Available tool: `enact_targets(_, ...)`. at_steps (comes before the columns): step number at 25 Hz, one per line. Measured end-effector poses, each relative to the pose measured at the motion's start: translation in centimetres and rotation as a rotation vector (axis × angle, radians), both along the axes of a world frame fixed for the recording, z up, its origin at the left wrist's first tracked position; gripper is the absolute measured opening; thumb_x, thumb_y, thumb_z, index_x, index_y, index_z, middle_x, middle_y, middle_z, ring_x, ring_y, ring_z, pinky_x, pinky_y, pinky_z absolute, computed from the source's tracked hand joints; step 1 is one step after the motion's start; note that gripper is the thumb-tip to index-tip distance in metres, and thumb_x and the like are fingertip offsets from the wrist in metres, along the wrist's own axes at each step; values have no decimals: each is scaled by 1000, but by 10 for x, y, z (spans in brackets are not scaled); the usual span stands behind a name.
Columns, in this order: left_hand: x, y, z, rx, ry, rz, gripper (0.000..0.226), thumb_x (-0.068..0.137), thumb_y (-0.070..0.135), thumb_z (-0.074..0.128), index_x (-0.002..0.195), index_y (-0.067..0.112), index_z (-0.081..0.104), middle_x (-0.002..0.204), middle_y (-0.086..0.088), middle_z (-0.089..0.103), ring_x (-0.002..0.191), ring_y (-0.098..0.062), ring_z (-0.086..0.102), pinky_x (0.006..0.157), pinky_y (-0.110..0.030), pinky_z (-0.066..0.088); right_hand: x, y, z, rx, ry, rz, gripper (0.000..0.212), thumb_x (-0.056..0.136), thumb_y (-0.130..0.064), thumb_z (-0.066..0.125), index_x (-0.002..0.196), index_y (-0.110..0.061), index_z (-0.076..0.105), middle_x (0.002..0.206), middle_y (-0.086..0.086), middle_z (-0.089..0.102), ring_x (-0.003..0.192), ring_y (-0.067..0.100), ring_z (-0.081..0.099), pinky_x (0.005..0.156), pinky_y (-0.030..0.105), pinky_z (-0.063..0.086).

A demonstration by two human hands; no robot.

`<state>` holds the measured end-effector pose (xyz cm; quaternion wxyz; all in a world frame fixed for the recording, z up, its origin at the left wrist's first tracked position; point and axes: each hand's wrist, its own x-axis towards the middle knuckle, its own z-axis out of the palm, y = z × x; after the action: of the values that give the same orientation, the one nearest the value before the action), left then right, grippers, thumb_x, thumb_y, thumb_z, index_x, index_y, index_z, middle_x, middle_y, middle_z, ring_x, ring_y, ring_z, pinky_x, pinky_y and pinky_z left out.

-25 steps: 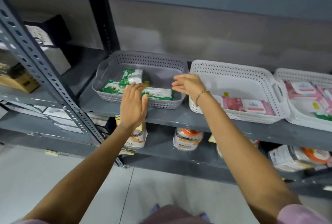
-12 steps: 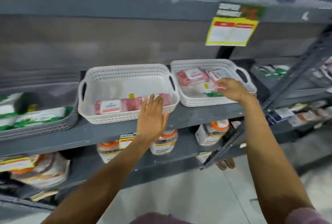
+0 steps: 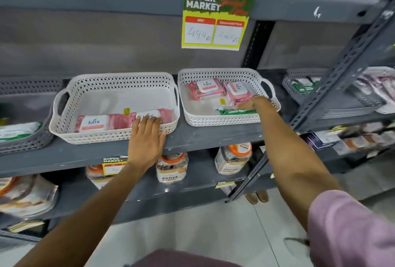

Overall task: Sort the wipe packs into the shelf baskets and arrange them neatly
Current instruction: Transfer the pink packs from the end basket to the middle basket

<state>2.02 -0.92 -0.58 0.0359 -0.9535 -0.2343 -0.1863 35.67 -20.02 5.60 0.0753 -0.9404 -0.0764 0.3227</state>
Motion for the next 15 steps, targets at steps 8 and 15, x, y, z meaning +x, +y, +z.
enact_targets(8,-9,1,5,-29,-41,-31,49,96,34,29,125,4,55,127,-14,60,125,-32,50,114,-41,18,-82,13,77,685,13,-282,41,70,-36,78,100,-13,62,79,3,65,57,14,57,55,24,56)
enact_targets(15,-116,102,10,-55,-134,101,45,97,30,30,123,2,56,126,-16,58,123,-33,48,113,-42,26,-218,152,81,1103,378,-123,8,81,-23,67,83,-17,62,76,0,60,56,18,60,48,24,56)
